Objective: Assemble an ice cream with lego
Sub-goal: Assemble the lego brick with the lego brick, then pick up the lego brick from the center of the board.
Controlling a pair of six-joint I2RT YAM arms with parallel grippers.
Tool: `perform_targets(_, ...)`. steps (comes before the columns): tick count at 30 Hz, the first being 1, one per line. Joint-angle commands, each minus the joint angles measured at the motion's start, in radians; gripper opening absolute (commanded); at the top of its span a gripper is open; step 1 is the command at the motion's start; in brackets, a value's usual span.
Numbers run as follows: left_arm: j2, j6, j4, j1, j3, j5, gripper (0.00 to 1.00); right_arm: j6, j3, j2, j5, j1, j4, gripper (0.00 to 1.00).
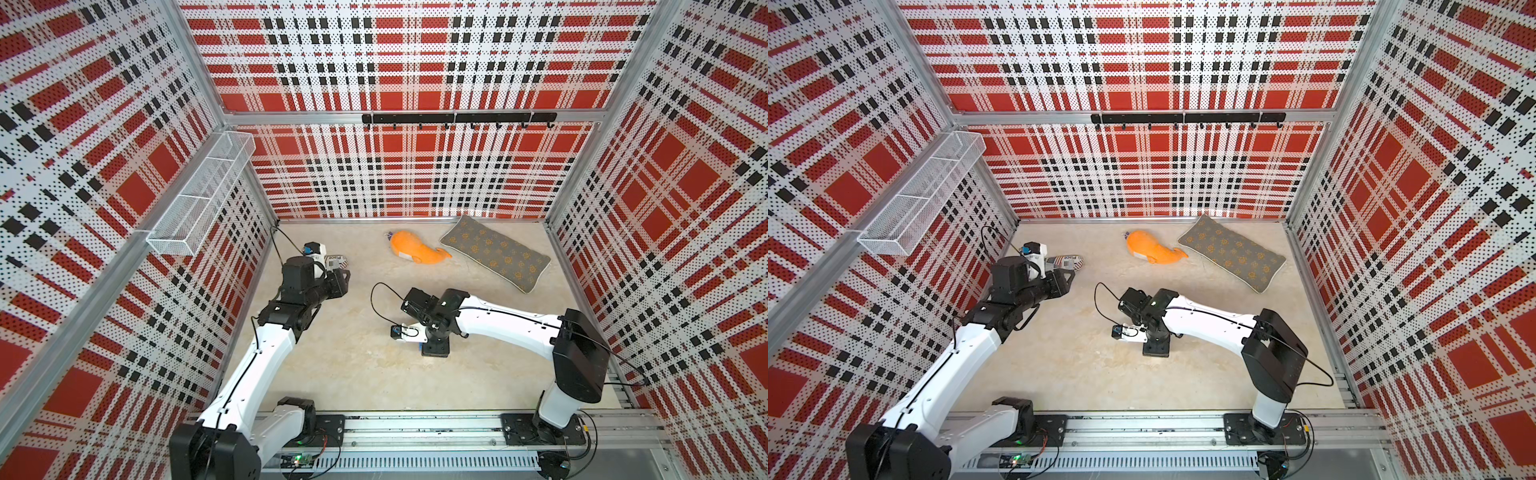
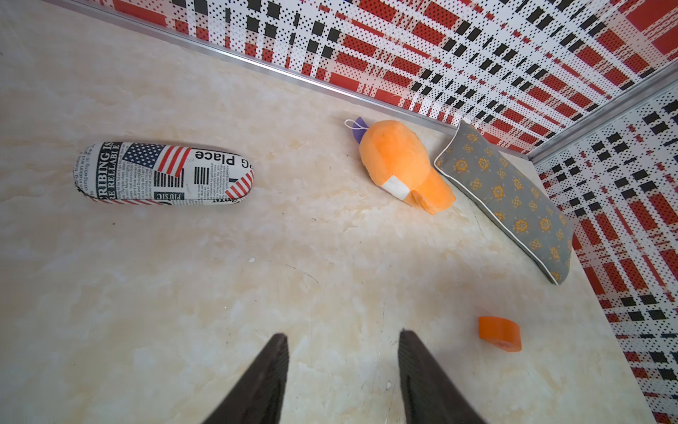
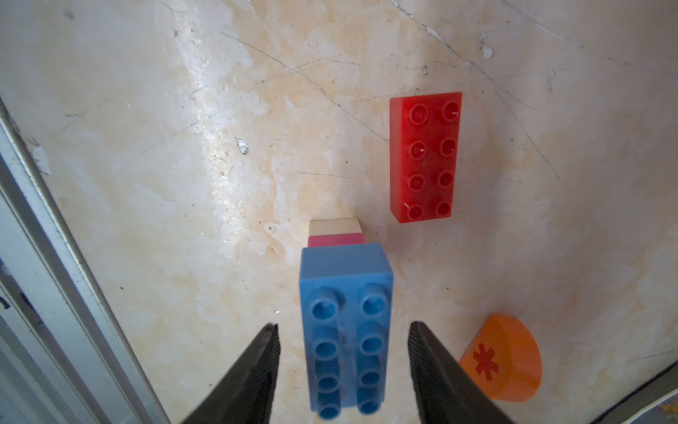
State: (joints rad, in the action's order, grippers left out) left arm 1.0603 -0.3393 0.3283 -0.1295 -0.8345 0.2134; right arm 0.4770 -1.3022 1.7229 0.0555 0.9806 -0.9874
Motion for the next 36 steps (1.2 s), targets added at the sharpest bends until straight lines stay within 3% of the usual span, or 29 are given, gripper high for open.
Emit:
perform_targets(1,-0.005,0.016,-0.019,0.005,0.01,0.008,0.53,-0.008,-0.012,-0.028,-0.019,-0.004,-0.007,0.63)
perform_targets(9,0.017,0.049,-0.019,-0.038,-0.034,-0.005,0.53,-0.02,-0.012,-0.101,-0.023,-0.004,-0.005,0.68)
perform_targets(13,0.103,0.124,0.011,-0.158,-0.144,-0.07,0.54,-0.044,-0.016,-0.169,-0.025,-0.017,0.017,0.68)
perform_targets(18,0.238,0.366,0.023,-0.316,-0.238,-0.037,0.53,-0.159,0.036,-0.282,-0.01,-0.096,0.103,0.68)
perform_targets(23,0.349,0.62,0.109,-0.412,-0.278,-0.215,0.49,-0.256,0.117,-0.425,0.014,-0.181,0.175,0.68)
perform_targets(26,0.367,0.776,0.145,-0.451,-0.251,-0.212,0.49,-0.277,0.144,-0.503,-0.003,-0.234,0.189,0.7)
perform_targets(31,0.36,0.93,0.197,-0.477,-0.228,-0.133,0.49,-0.297,0.153,-0.594,-0.009,-0.273,0.199,0.73)
perform_targets(36,0.36,1.027,0.244,-0.572,-0.207,-0.157,0.49,-0.302,0.16,-0.619,-0.004,-0.275,0.196,0.74)
